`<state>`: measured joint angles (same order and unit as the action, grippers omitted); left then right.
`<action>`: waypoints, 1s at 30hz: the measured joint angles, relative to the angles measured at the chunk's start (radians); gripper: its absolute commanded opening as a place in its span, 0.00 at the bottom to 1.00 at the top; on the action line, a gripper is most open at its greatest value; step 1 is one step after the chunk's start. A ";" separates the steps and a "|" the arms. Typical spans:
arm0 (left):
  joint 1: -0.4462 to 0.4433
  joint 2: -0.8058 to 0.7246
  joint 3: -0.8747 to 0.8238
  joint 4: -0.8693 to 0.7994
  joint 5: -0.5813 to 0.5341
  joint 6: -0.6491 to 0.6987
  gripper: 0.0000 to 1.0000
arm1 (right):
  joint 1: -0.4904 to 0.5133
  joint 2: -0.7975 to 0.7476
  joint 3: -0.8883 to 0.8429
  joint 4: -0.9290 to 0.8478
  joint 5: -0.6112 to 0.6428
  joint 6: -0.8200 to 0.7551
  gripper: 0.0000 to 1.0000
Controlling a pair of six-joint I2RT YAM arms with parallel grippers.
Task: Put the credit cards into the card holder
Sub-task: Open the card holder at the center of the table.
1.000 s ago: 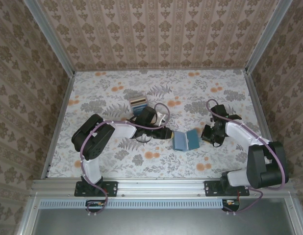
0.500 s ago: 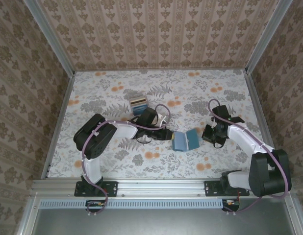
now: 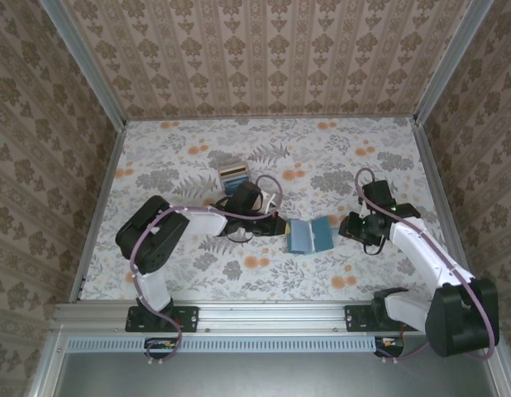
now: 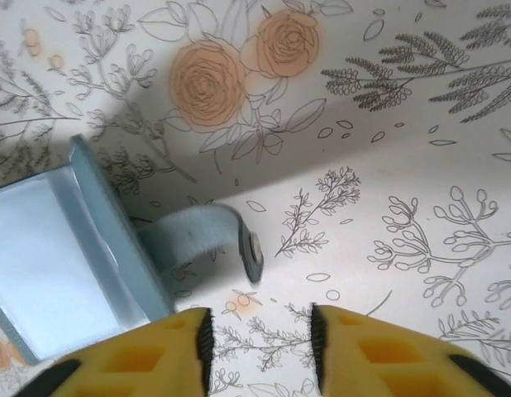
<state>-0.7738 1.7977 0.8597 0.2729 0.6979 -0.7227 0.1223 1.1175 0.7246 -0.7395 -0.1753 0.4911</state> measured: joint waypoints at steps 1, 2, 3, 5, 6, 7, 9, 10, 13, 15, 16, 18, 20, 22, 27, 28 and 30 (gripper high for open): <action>0.003 -0.031 -0.004 -0.014 -0.011 0.000 0.00 | 0.012 -0.018 0.010 -0.011 0.014 0.003 0.49; 0.007 -0.055 -0.005 -0.024 -0.018 0.000 0.00 | 0.027 -0.032 0.020 -0.018 0.025 0.003 0.51; 0.009 -0.073 -0.005 -0.031 -0.023 0.000 0.00 | 0.051 -0.045 0.033 -0.026 0.037 0.003 0.53; 0.012 -0.106 -0.006 -0.051 -0.040 0.001 0.00 | 0.098 -0.061 0.057 -0.028 0.042 0.007 0.55; 0.012 -0.117 -0.008 -0.060 -0.048 0.001 0.00 | 0.127 -0.062 0.071 -0.029 0.046 0.010 0.57; 0.012 -0.125 -0.010 -0.066 -0.054 0.001 0.00 | 0.163 -0.058 0.088 -0.026 0.046 0.011 0.61; 0.015 -0.129 -0.018 -0.071 -0.063 0.001 0.00 | 0.233 -0.038 0.118 -0.009 0.028 0.016 0.69; 0.017 -0.129 -0.022 -0.076 -0.065 0.001 0.00 | 0.264 -0.026 0.125 0.016 0.008 0.016 0.71; 0.025 -0.127 -0.032 -0.087 -0.066 0.004 0.00 | 0.315 0.028 0.122 0.100 -0.074 0.014 0.71; 0.036 -0.124 -0.042 -0.084 -0.066 0.004 0.00 | 0.324 0.101 0.116 0.162 -0.130 0.013 0.70; 0.040 -0.123 -0.048 -0.082 -0.067 0.004 0.00 | 0.324 0.130 0.113 0.180 -0.143 0.012 0.70; 0.052 -0.117 -0.060 -0.082 -0.066 0.004 0.00 | 0.323 0.185 0.097 0.215 -0.167 0.009 0.69; 0.062 -0.105 -0.064 -0.082 -0.067 0.008 0.00 | 0.320 0.224 0.077 0.238 -0.192 0.006 0.67; 0.067 -0.092 -0.064 -0.082 -0.066 0.017 0.00 | 0.313 0.260 0.071 0.252 -0.217 0.002 0.67; 0.072 -0.051 -0.065 -0.079 -0.062 0.043 0.00 | 0.293 0.278 0.069 0.273 -0.225 0.002 0.69; 0.074 -0.047 -0.068 -0.079 -0.062 0.046 0.00 | 0.286 0.270 0.070 0.274 -0.225 0.002 0.68; 0.076 -0.042 -0.074 -0.078 -0.062 0.055 0.00 | 0.261 0.261 0.070 0.274 -0.227 -0.001 0.65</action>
<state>-0.6983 1.7554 0.7860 0.1947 0.6361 -0.6682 0.3836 1.3781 0.7944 -0.4656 -0.4026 0.4900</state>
